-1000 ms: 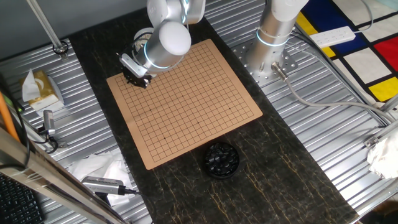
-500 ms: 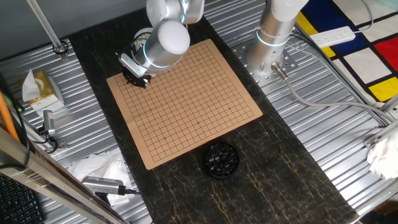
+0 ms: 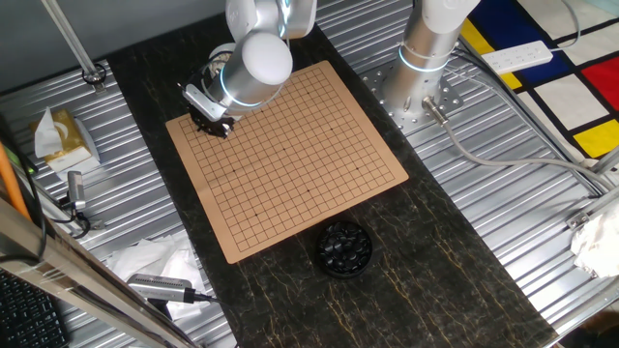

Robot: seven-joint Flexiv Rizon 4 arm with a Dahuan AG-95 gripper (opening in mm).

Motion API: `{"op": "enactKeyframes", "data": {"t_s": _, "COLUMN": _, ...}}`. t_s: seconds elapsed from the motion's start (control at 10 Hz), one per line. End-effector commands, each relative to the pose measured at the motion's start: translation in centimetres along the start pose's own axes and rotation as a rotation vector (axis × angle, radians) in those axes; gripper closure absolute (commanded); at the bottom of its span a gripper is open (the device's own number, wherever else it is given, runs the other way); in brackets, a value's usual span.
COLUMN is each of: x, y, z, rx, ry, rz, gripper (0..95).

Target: Play the first move as black on the 3-4 point in the upper right corner of the Go board

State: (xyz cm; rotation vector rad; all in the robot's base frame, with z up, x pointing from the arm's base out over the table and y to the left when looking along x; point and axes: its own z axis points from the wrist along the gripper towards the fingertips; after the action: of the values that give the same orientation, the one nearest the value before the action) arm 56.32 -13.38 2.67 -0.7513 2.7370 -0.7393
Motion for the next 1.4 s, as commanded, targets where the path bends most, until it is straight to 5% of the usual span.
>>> {"op": "enactKeyframes", "data": {"t_s": 0.1, "x": -0.06, "y": 0.05, "z": 0.08, "rx": -0.006, "ry": -0.003, "rz": -0.002, "gripper": 95.0}}
{"op": "enactKeyframes", "data": {"t_s": 0.9, "x": -0.22, "y": 0.18, "z": 0.32, "rx": -0.044, "ry": -0.007, "rz": 0.005, "gripper": 95.0}}
{"op": "enactKeyframes", "data": {"t_s": 1.3, "x": -0.42, "y": 0.64, "z": 0.07, "rx": -0.040, "ry": 0.010, "rz": -0.005, "gripper": 95.0}}
{"op": "enactKeyframes", "data": {"t_s": 1.4, "x": -0.44, "y": 0.81, "z": -0.04, "rx": -0.018, "ry": 0.023, "rz": -0.025, "gripper": 95.0}}
